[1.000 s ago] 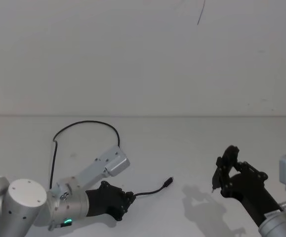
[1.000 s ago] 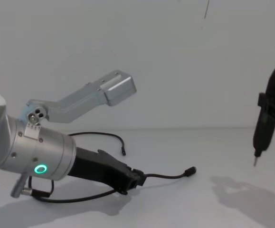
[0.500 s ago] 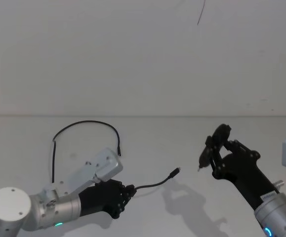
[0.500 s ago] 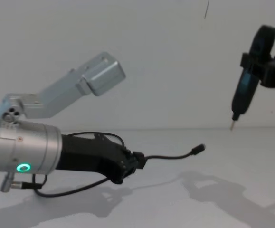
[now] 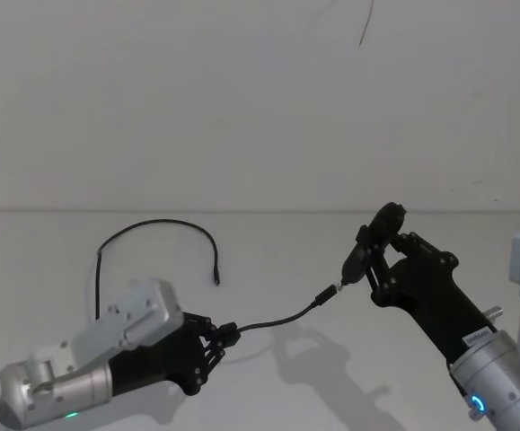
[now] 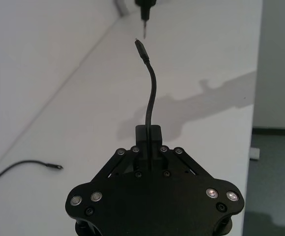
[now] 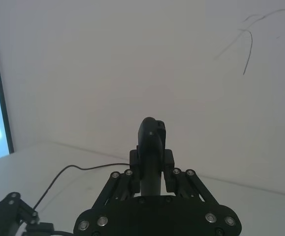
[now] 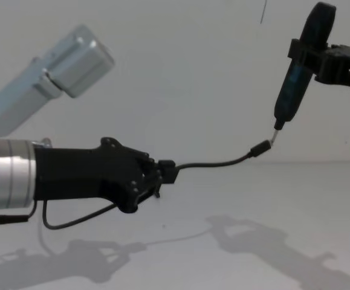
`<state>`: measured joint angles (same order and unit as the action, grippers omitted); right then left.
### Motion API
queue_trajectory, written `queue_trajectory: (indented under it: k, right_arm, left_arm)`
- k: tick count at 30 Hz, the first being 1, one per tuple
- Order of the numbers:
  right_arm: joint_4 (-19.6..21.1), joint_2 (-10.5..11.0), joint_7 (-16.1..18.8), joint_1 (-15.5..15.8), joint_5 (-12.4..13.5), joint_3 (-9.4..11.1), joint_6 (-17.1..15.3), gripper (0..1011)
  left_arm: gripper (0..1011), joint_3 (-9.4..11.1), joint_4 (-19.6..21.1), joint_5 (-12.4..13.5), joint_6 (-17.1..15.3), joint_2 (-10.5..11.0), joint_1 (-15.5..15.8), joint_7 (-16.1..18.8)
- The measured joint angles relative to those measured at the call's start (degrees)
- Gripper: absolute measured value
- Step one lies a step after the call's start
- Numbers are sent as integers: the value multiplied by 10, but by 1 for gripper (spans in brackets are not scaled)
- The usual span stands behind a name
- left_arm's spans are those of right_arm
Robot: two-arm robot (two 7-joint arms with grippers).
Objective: Pick up the data cable with the one hand.
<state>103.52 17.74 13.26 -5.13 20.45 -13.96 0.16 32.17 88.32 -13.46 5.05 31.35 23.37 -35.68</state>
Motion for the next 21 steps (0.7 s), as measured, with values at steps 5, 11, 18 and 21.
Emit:
queue_trajectory:
  k: [5, 11, 18, 21]
  right_arm:
    - [-3, -4, 6, -5, 2, 1, 1, 263]
    - [-1, -7, 10, -7, 2, 2, 2, 263]
    - [14, -5, 12, -5, 0, 6, -1, 263]
    - [22, -3, 12, -1, -2, 9, -3, 263]
  left_arm:
    - [48, -7, 7, -4, 22, 8, -8, -5]
    - [46, -14, 16, -8, 49, 17, -16, -10]
    - [46, -18, 20, -11, 63, 22, -21, -13]
    - [48, -20, 21, -11, 68, 23, -22, -14]
